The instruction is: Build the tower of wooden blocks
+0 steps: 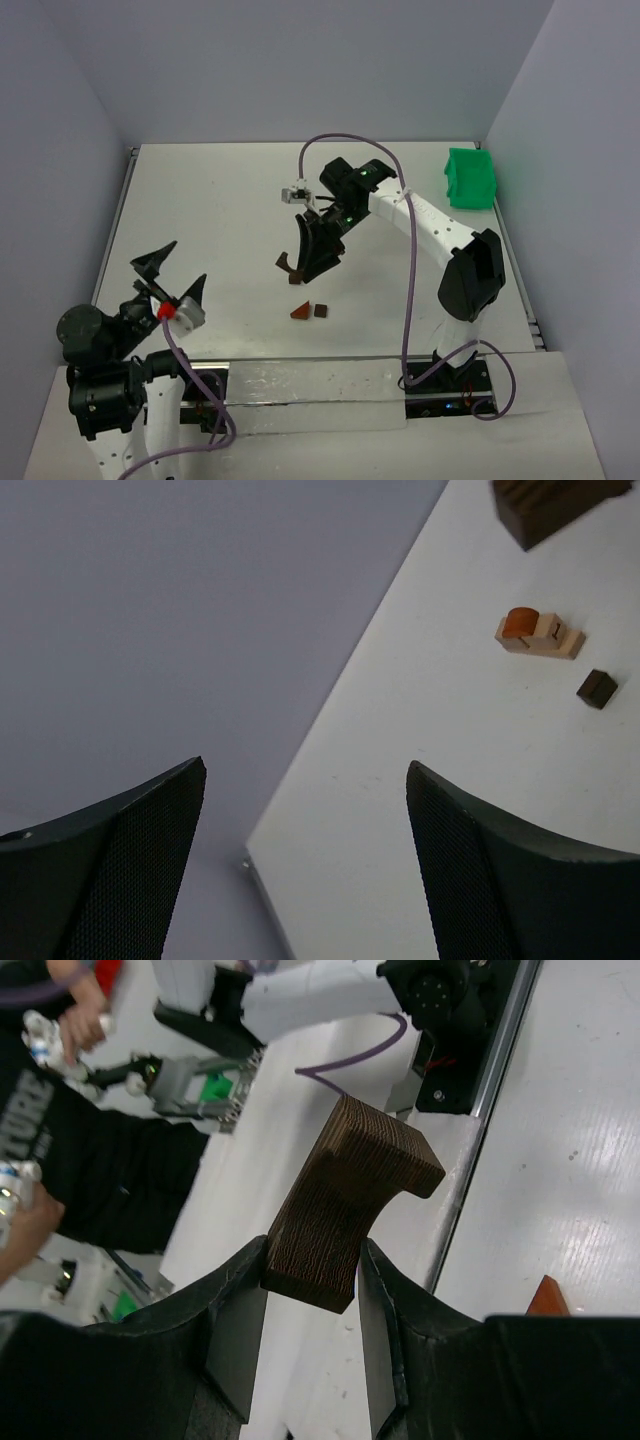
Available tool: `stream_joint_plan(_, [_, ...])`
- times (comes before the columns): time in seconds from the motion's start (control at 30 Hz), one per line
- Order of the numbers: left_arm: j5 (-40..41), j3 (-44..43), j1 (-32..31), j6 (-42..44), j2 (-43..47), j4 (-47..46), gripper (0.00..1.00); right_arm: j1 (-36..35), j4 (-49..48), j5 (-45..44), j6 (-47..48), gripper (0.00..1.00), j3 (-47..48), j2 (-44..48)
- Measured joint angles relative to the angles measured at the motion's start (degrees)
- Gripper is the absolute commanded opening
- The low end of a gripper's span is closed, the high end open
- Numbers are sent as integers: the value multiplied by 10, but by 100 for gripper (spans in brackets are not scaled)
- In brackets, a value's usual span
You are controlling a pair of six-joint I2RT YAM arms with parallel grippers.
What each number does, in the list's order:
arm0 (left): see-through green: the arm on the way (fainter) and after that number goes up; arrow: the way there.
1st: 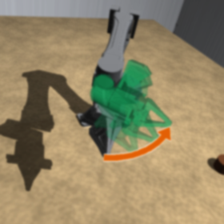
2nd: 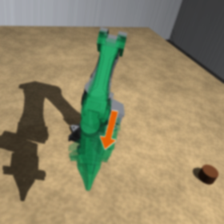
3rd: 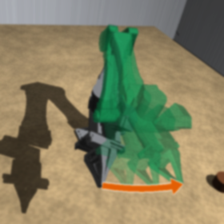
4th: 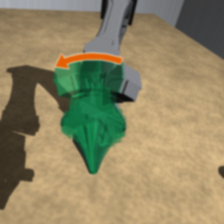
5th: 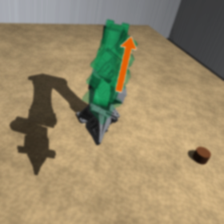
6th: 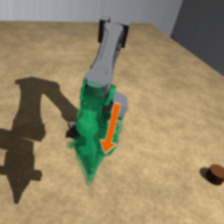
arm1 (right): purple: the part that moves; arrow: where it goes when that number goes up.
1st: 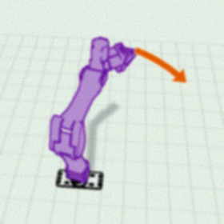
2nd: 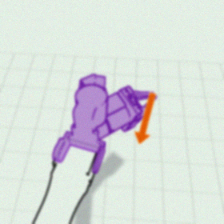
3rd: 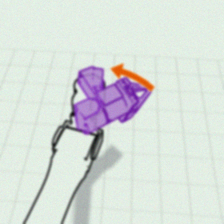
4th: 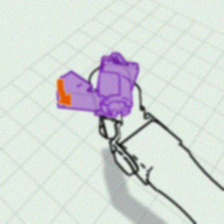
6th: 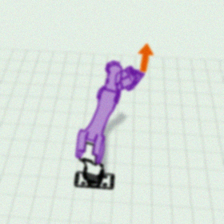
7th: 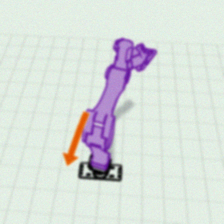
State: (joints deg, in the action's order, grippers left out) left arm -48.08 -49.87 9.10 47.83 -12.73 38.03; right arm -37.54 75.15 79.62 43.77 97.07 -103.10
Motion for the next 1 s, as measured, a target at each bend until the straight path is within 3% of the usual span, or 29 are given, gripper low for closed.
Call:
stream_joint_plan(0.17, [-123, 3, 50, 168, 19, 63, 85, 22, 6, 26, -46, 0, 4, -16])
stream_joint_plan(0.3, [-221, -18, 121, 376, -2, 233, 85, 22, 7, 34, -112, 0, 12, -17])
stream_joint_plan(0.43, [-290, -17, 162, 492, -3, 321, 84, 20, 1, 39, -164, 0, 20, -17])
stream_joint_plan(0.73, [-340, -6, 241, 342, 77, 208, 85, -2, -33, 41, -261, 0, 31, -18])
stream_joint_plan(0.83, [-347, -28, 258, 285, 41, 180, 84, -9, -38, 42, -275, 0, 44, -19])
stream_joint_plan(1.0, [-354, -124, 321, 228, -95, 168, 85, -11, -45, 43, -288, 0, 52, -19])
